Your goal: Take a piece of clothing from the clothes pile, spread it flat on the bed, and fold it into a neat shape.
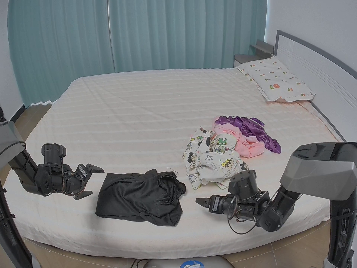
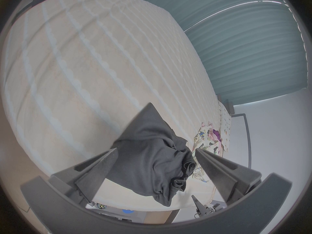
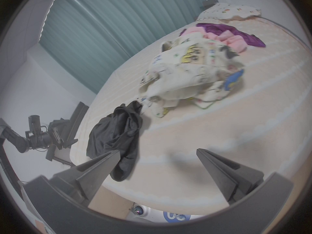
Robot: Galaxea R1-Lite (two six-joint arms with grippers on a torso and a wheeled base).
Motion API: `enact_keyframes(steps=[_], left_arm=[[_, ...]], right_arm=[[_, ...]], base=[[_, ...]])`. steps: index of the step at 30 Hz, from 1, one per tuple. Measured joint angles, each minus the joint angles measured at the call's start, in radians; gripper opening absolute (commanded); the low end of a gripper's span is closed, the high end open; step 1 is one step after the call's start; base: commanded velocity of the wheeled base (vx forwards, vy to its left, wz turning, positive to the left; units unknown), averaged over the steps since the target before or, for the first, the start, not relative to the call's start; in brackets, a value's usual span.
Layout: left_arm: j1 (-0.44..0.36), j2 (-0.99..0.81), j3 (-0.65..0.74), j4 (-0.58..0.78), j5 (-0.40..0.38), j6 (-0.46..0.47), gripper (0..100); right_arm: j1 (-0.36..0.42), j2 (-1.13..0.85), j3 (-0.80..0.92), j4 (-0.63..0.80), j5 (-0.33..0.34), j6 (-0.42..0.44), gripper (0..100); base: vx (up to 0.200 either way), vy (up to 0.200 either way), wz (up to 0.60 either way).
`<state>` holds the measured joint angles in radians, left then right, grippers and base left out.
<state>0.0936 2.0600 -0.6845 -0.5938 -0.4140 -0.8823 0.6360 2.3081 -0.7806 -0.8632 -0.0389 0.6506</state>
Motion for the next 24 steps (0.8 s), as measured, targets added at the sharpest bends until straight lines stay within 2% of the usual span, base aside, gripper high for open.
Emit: enact_keyframes(steps=[7, 14, 24], left_arm=[[0.018, 0.018, 0.0, -0.002, -0.029, 0.0, 100], [0.024, 0.029, -0.002, -0.004, -0.034, 0.004, 100], [0.023, 0.037, -0.003, -0.005, -0.028, 0.007, 100]], right_arm=[[0.079, 0.013, -0.219, 0.224, -0.075, -0.039, 100], [0.106, 0.065, -0.297, 0.294, -0.139, -0.071, 100], [0.089, 0.085, -0.304, 0.349, -0.216, -0.1, 100]], base=[[0.0, 0.2, 0.0], [0.0, 0.0, 0.0], [0.0, 0.0, 0.0]])
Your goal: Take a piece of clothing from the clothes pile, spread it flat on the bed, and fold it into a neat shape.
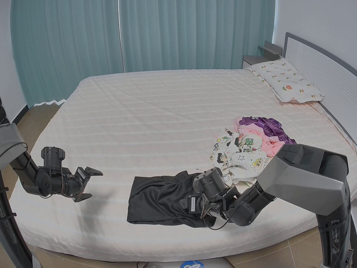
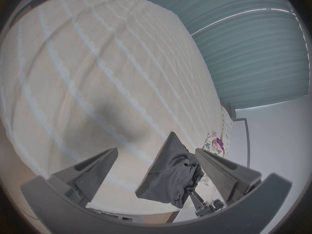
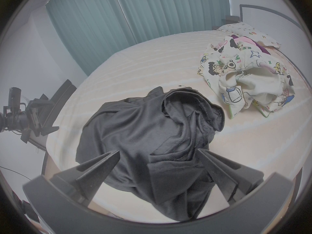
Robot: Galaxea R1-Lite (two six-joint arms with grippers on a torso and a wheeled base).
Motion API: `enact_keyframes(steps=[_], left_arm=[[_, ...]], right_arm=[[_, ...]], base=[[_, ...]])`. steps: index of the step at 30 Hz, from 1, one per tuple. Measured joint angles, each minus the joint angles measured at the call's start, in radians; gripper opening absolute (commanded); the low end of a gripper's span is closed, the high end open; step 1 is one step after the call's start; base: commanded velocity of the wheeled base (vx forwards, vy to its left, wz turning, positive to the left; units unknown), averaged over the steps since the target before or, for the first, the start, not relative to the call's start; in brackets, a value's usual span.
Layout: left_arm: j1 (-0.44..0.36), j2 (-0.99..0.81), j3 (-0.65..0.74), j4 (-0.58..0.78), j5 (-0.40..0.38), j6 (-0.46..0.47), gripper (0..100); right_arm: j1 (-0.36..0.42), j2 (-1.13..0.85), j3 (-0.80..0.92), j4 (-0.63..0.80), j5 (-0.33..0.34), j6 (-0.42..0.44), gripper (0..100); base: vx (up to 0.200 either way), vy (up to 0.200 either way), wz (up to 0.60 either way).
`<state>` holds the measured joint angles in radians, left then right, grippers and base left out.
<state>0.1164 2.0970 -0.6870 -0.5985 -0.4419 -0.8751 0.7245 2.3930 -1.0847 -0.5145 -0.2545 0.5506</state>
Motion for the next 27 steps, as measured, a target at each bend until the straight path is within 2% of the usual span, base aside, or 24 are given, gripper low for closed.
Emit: enact_keyframes(steps=[6, 13, 18, 24, 27], left_arm=[[0.0, 0.001, 0.0, -0.001, 0.002, 0.001, 100], [-0.001, 0.003, 0.001, -0.001, 0.004, 0.003, 100], [0.0, 0.005, 0.001, -0.001, 0.005, 0.003, 100], [-0.001, 0.007, 0.0, -0.001, 0.005, 0.003, 100], [-0.002, 0.007, 0.0, -0.001, 0.005, 0.004, 100]], right_arm=[[-0.017, 0.006, 0.007, 0.018, -0.026, -0.01, 100], [-0.026, 0.021, 0.013, 0.029, -0.047, -0.078, 100], [-0.045, 0.0, 0.059, 0.101, -0.059, -0.097, 100], [-0.077, -0.046, 0.13, 0.123, -0.056, -0.097, 100], [-0.091, -0.091, 0.177, 0.123, -0.03, -0.093, 100]], base=[[0.0, 0.0, 0.0], [0.0, 0.0, 0.0], [0.0, 0.0, 0.0], [0.0, 0.0, 0.0], [0.0, 0.0, 0.0]])
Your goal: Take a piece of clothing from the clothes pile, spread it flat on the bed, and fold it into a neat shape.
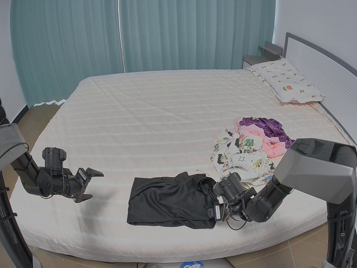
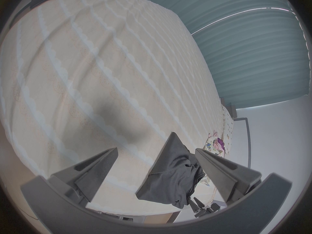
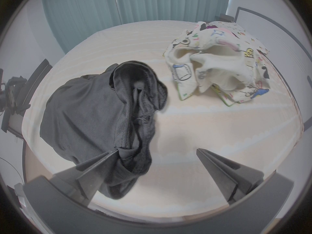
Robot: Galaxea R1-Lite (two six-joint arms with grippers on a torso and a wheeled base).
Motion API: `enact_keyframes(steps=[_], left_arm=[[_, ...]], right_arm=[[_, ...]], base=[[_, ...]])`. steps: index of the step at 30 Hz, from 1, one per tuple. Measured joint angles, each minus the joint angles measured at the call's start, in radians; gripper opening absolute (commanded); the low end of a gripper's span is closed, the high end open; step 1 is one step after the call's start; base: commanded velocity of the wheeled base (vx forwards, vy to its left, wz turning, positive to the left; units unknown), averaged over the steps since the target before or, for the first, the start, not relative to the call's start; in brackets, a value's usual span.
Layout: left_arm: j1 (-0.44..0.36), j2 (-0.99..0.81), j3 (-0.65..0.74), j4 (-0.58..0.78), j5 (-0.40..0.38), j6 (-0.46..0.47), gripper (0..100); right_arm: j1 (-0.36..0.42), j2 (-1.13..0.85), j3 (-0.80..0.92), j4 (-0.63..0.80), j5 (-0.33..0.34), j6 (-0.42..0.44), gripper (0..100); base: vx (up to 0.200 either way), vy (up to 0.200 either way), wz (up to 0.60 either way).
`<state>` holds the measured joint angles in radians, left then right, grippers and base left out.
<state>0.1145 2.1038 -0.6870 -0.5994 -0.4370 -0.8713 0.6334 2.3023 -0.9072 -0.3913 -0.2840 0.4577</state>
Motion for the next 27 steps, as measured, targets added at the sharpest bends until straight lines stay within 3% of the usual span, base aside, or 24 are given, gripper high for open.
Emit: enact_keyframes(steps=[6, 12, 27], left_arm=[[0.0, 0.0, 0.0, 0.0, 0.0, 0.004, 100], [0.0, 0.001, 0.003, 0.0, 0.001, 0.007, 100], [-0.002, 0.001, 0.003, 0.0, 0.002, 0.007, 100]], right_arm=[[-0.013, -0.087, 0.103, -0.001, 0.122, -0.002, 100], [-0.047, -0.143, 0.141, -0.009, 0.15, -0.006, 100], [-0.07, 0.021, -0.247, -0.098, 0.163, 0.17, 100]], base=[[0.0, 0.0, 0.0], [0.0, 0.0, 0.0], [0.0, 0.0, 0.0]])
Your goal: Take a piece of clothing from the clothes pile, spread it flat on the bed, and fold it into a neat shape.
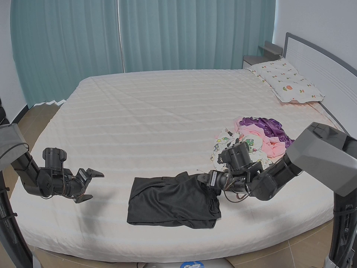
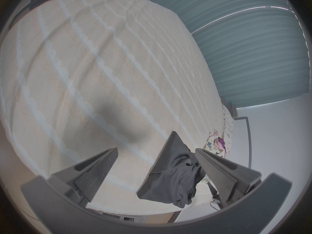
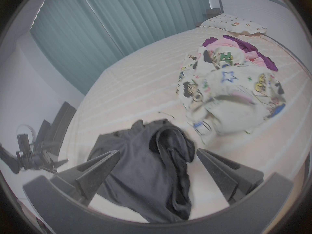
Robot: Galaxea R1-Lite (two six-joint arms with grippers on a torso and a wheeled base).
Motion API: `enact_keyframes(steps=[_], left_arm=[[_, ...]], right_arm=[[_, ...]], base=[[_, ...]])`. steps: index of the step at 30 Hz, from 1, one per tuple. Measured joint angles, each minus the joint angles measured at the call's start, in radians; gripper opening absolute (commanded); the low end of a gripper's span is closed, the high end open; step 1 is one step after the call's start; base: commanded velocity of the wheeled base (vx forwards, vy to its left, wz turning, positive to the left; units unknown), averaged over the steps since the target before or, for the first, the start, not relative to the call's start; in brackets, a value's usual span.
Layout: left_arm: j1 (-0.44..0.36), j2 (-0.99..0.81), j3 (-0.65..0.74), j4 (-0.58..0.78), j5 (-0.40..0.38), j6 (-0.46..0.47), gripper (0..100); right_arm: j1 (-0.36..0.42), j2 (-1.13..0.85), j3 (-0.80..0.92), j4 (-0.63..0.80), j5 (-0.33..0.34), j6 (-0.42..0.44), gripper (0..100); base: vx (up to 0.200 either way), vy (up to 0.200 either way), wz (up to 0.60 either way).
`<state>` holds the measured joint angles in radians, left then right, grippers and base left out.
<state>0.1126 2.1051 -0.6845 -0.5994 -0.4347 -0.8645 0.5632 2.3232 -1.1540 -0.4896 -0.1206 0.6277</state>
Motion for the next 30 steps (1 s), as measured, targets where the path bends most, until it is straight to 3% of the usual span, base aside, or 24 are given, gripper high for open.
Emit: enact_keyframes(steps=[8, 9, 20, 30], left_arm=[[0.0, 0.001, 0.0, 0.0, 0.001, 0.0, 100], [0.0, 0.001, 0.0, 0.0, 0.0, 0.0, 100], [-0.001, 0.003, -0.001, 0.0, 0.002, 0.001, 100], [-0.001, 0.006, 0.0, 0.0, 0.006, 0.001, 100]], right_arm=[[-0.002, 0.14, -0.222, 0.079, 0.005, 0.065, 100], [-0.002, 0.153, -0.244, 0.099, 0.006, 0.079, 0], [-0.009, 0.221, -0.341, 0.169, -0.003, 0.142, 0], [-0.085, 0.235, -0.381, 0.161, -0.021, 0.242, 0]], base=[[0.0, 0.0, 0.0], [0.0, 0.0, 0.0], [0.0, 0.0, 0.0], [0.0, 0.0, 0.0]])
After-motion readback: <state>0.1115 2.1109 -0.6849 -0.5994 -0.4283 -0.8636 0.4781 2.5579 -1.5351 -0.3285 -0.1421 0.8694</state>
